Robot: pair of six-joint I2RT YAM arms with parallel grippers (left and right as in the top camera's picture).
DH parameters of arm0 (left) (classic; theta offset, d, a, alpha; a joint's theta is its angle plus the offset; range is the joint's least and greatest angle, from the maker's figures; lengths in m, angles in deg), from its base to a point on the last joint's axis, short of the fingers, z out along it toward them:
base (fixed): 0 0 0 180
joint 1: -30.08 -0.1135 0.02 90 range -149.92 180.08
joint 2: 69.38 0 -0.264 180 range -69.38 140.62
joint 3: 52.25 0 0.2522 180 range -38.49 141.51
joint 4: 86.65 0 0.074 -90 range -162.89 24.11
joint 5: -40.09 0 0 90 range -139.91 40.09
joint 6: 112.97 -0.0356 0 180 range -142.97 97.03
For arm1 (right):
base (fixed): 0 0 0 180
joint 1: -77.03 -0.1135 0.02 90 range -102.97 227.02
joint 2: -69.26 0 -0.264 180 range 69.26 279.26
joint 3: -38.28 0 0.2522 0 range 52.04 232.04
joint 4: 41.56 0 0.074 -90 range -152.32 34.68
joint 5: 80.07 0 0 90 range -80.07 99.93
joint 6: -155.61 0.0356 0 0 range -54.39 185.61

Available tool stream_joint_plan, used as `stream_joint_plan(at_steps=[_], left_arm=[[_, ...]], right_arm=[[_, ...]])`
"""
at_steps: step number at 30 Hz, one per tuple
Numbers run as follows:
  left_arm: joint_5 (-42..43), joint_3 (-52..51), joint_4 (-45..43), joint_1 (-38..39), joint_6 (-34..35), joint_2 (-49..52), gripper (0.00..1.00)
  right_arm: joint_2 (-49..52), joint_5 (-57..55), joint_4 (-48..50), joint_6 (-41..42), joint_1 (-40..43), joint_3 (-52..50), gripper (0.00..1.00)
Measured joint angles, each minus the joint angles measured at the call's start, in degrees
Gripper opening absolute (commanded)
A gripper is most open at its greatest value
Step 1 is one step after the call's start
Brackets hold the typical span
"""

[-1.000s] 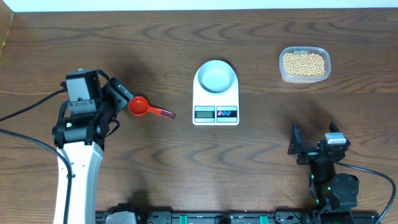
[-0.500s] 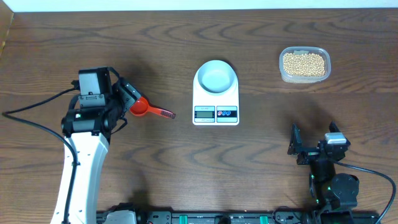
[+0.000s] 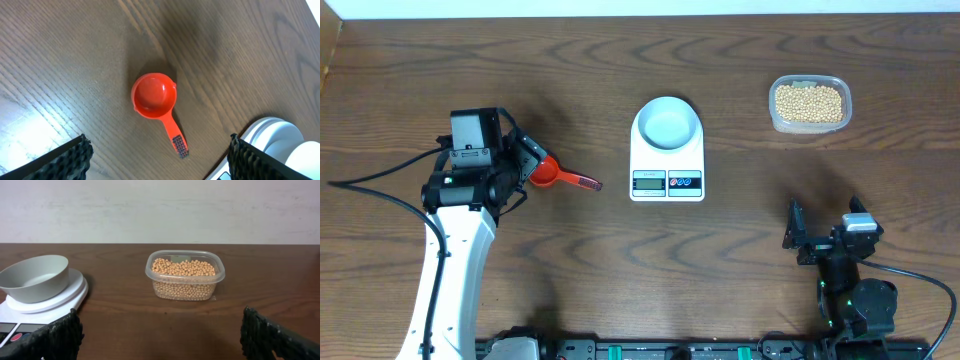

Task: Scoop item into bowl and weigh 50g on scale
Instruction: 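Lower the left gripper and close it on the red scoop's rim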

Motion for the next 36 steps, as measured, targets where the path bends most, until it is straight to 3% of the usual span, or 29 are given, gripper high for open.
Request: stream_joint_plan(at_steps=[11, 18, 21, 24, 26, 36], left_arm=[[0.0, 0.0, 0.94, 0.42, 6.05, 0.94, 0.89], [-0.66, 0.0, 0.85, 3.72, 11.28, 7.45, 0.88], [-0.79, 0.0, 0.85, 3.93, 12.22, 11.69, 0.83], [-1.36, 0.0, 0.87, 3.93, 13.0, 15.15, 0.69], [-2.12, 0.0, 0.76, 3.93, 13.16, 17.49, 0.66], [-4.33, 0.0, -5.62, 3.93, 13.42, 23.58, 0.63]], right_arm=[[0.0, 0.0, 0.0, 0.0, 0.0, 0.0, 0.99], [0.0, -0.02, 0.02, 0.0, 0.0, 0.0, 0.99], [0.0, -0.02, 0.02, 0.0, 0.0, 0.0, 0.99], [0.0, -0.02, 0.02, 0.0, 0.0, 0.0, 0.99], [0.0, -0.02, 0.02, 0.0, 0.0, 0.0, 0.99], [0.0, -0.02, 0.0, 0.0, 0.0, 0.0, 0.99]])
